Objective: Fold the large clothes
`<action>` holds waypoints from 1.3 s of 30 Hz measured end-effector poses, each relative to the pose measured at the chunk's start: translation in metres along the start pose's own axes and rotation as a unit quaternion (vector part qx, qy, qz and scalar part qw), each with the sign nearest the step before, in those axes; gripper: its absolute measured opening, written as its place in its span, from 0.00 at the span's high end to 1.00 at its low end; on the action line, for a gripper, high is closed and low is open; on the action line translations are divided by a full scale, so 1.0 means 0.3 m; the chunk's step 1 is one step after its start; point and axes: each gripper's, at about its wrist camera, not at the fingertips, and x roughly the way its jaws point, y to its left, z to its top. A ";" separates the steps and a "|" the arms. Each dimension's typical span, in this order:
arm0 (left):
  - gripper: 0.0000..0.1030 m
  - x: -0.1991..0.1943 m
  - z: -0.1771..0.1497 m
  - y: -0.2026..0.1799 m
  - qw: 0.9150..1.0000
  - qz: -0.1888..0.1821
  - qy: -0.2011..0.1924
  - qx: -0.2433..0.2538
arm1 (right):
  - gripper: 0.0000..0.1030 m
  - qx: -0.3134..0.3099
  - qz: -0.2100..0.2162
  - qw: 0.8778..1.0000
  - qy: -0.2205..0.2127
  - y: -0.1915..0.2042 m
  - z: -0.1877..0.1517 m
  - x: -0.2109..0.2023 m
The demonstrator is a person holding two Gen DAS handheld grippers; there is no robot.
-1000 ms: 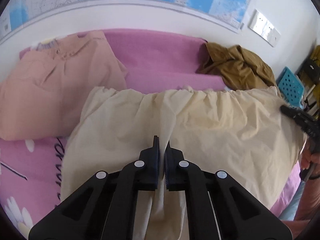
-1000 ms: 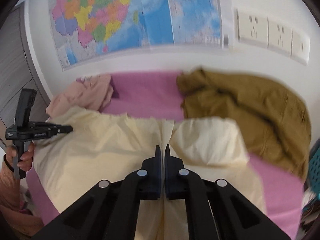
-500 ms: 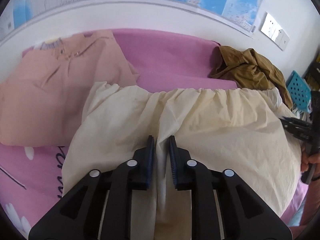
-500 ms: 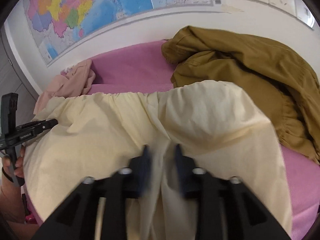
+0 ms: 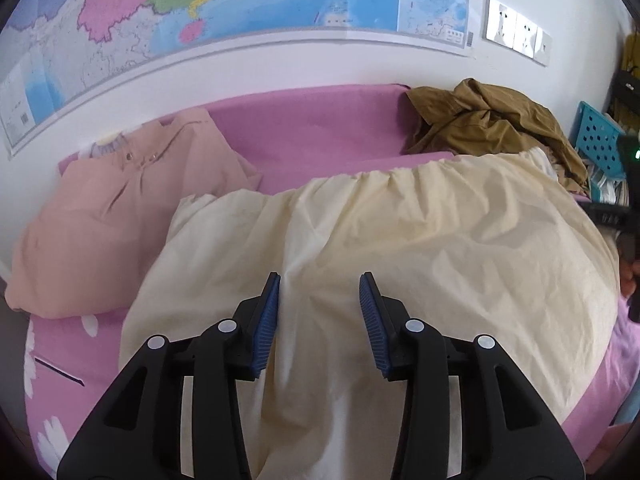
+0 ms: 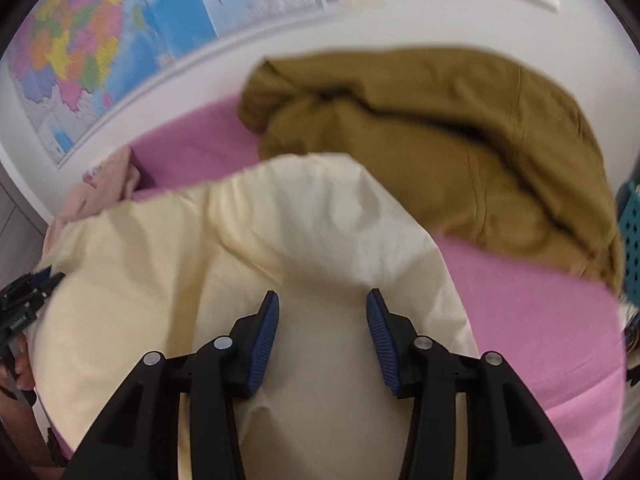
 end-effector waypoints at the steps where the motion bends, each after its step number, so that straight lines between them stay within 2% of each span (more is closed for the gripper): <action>1: 0.61 0.005 -0.002 0.002 1.000 0.000 0.001 -0.001 | 0.58 0.008 0.006 1.000 0.002 -0.010 -0.009 0.008; 5: 0.54 0.030 -0.014 0.013 1.000 0.004 0.012 -0.007 | 0.58 0.032 0.016 0.999 -0.004 -0.021 -0.018 -0.027; 9: 0.52 0.025 -0.027 0.035 1.000 -0.007 0.012 -0.024 | 0.58 0.011 0.044 0.997 -0.061 0.053 -0.032 -0.161; 11: 0.49 0.029 -0.032 0.046 0.999 -0.015 0.013 -0.032 | 0.55 -0.010 0.067 0.995 -0.075 0.107 -0.048 -0.204; 13: 0.49 0.040 -0.034 0.059 0.999 -0.020 0.016 -0.043 | 0.55 -0.024 0.078 0.995 -0.060 0.155 -0.068 -0.185; 15: 0.49 0.046 -0.035 0.066 0.998 -0.025 0.017 -0.051 | 0.55 -0.036 0.062 0.996 -0.048 0.172 -0.083 -0.144; 17: 0.49 0.048 -0.035 0.067 0.998 -0.026 0.018 -0.051 | 0.54 -0.026 0.067 0.997 -0.034 0.157 -0.107 -0.100; 25: 0.49 0.074 -0.052 0.093 0.998 -0.028 0.018 -0.062 | 0.53 -0.022 0.062 0.997 -0.032 0.168 -0.133 -0.078; 28: 0.50 0.023 -0.066 0.083 0.998 -0.014 0.003 -0.058 | 0.50 -0.012 0.070 0.996 -0.053 0.178 -0.138 -0.157; 30: 0.43 -0.034 -0.086 0.084 0.998 -0.015 -0.014 -0.057 | 0.46 -0.014 0.092 0.993 -0.070 0.174 -0.160 -0.222; 33: 0.42 -0.134 -0.132 0.113 0.996 -0.022 -0.040 -0.071 | 0.44 -0.035 0.094 0.991 -0.087 0.194 -0.198 -0.290; 36: 0.41 -0.200 -0.198 0.180 0.993 -0.017 -0.049 -0.104 | 0.43 -0.033 0.093 0.992 -0.073 0.193 -0.239 -0.277; 39: 0.39 -0.177 -0.250 0.238 0.991 -0.028 -0.032 -0.129 | 0.44 -0.028 0.088 0.994 -0.053 0.171 -0.280 -0.215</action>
